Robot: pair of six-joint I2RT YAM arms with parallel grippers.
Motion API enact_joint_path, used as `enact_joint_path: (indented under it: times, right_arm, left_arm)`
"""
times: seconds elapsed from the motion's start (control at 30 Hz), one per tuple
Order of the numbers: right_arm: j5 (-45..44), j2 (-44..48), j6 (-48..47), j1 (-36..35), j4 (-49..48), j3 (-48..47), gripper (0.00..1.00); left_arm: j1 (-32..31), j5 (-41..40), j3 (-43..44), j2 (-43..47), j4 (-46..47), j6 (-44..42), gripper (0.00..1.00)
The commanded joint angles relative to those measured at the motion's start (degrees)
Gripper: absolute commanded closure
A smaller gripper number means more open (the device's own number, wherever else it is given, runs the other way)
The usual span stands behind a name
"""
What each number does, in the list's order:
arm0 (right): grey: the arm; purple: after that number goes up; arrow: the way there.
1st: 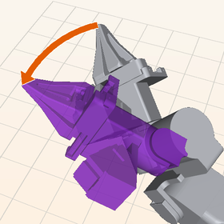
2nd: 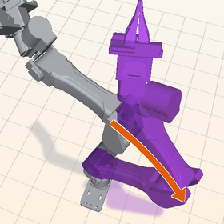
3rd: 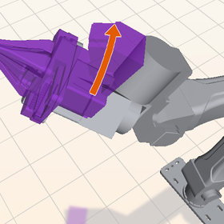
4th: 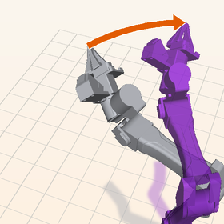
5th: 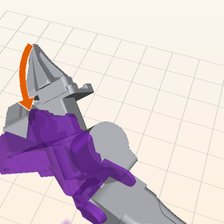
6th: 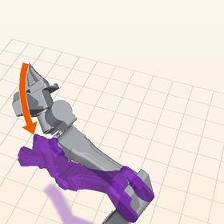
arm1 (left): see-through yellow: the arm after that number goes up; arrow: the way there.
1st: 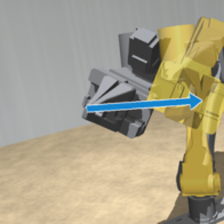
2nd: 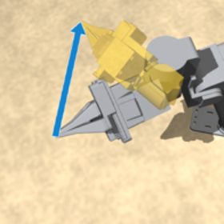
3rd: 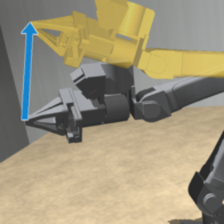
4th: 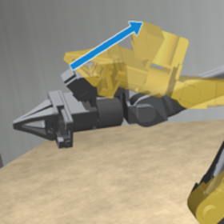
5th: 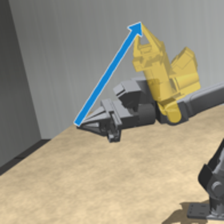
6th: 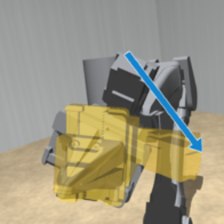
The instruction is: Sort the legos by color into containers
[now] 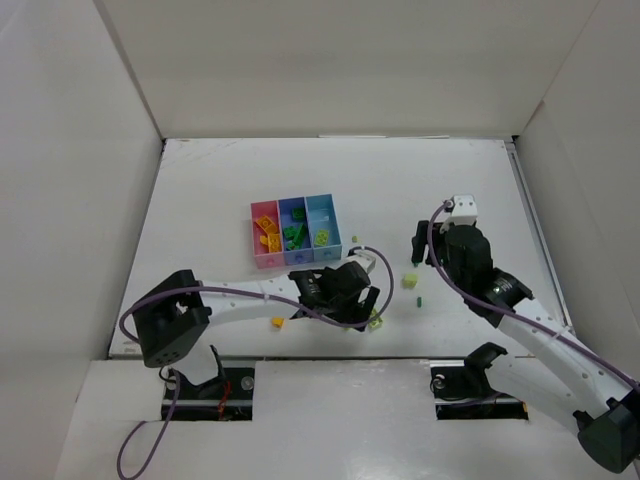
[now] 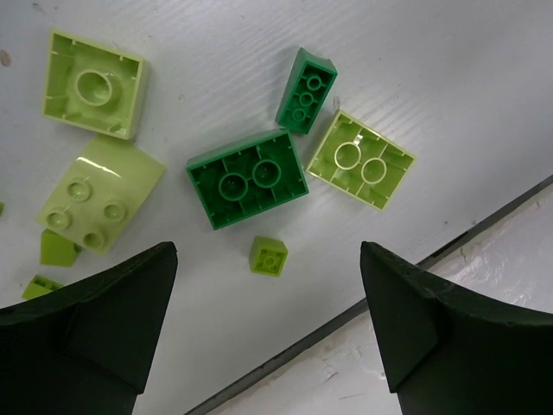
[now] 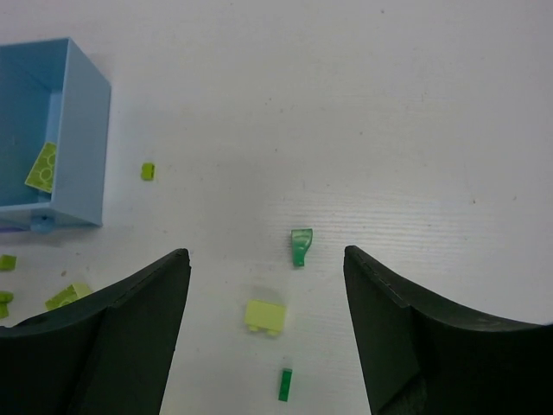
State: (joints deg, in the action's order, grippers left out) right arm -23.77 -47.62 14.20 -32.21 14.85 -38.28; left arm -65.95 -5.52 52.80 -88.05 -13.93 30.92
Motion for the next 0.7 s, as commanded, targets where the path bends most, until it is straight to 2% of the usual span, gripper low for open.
enact_joint_path:
  times: [0.0, 0.67]
  right_arm:
    - [-0.6, 0.6, 1.0, 0.4, 1.4, 0.7, 0.23]
    - [-1.7, 3.9, 1.5, 3.0, 3.1, 1.3, 0.22]
  left_arm:
    - [-1.0, 0.2, 2.8, -0.9, 1.4, -0.5, 0.17]
    - [-1.0, -10.0, 8.2, -11.2, -2.8, 4.1, 0.48]
